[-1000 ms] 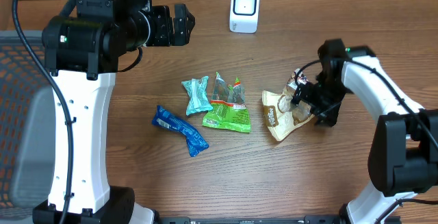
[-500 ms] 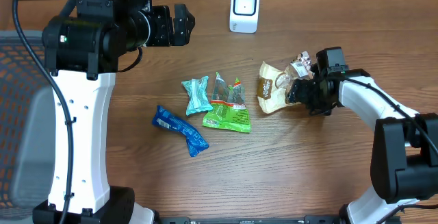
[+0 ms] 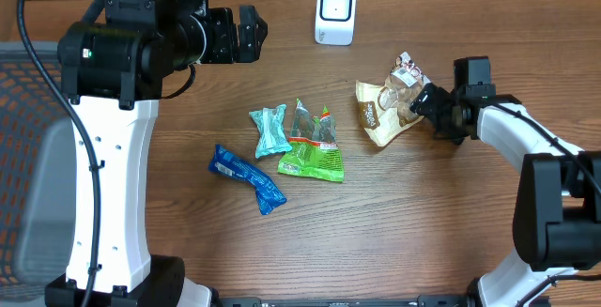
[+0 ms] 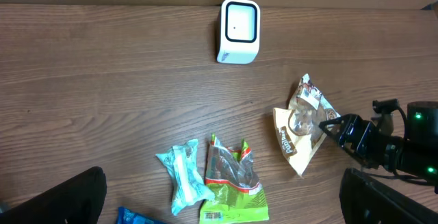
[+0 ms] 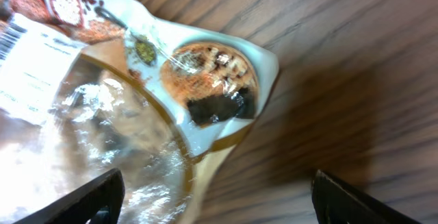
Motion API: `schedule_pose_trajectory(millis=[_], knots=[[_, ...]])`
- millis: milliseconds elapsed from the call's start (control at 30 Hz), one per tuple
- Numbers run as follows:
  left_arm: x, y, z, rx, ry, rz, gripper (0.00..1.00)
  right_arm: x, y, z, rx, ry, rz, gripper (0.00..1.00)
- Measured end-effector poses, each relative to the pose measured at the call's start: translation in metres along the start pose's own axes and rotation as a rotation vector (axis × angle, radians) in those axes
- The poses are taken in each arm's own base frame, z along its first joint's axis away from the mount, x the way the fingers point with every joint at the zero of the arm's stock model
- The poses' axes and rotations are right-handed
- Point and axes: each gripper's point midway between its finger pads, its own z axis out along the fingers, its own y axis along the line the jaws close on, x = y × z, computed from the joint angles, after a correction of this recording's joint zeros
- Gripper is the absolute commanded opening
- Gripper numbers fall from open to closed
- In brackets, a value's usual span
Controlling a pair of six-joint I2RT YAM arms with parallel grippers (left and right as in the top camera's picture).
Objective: Scan the item barcode
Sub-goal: 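Grasp the mushroom bag with the right gripper and turn it over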
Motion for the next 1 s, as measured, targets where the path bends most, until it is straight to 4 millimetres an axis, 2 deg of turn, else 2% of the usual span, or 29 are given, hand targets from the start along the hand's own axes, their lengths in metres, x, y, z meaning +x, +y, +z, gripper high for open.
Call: schedule_pose_trajectory(millis=[133,300,467,600,700,867,933,1000], knots=[[0.0,0.0,0.0,0.0,0.0,0.0,1.0,0.029,0.032,-0.003,-0.15,0.164,0.194,0.91],[0.0,0.0,0.0,0.0,0.0,0.0,1.0,0.049,0.067,-0.003,-0.225,0.218,0.241,0.92],[0.0,0.0,0.0,0.0,0.0,0.0,1.0,0.049,0.07,0.002,-0.171,0.163,0.313,0.9],[0.0,0.0,0.0,0.0,0.0,0.0,1.0,0.04,0.083,0.01,-0.177,0.064,0.322,0.79],[0.0,0.0,0.0,0.0,0.0,0.0,1.0,0.048,0.082,0.017,-0.152,0.067,0.333,0.73],[0.0,0.0,0.0,0.0,0.0,0.0,1.0,0.06,0.066,0.012,-0.121,0.187,0.314,0.7],[0.0,0.0,0.0,0.0,0.0,0.0,1.0,0.061,0.058,0.009,-0.135,0.238,0.277,0.7],[0.0,0.0,0.0,0.0,0.0,0.0,1.0,0.061,0.047,0.005,-0.146,0.275,0.219,0.77]])
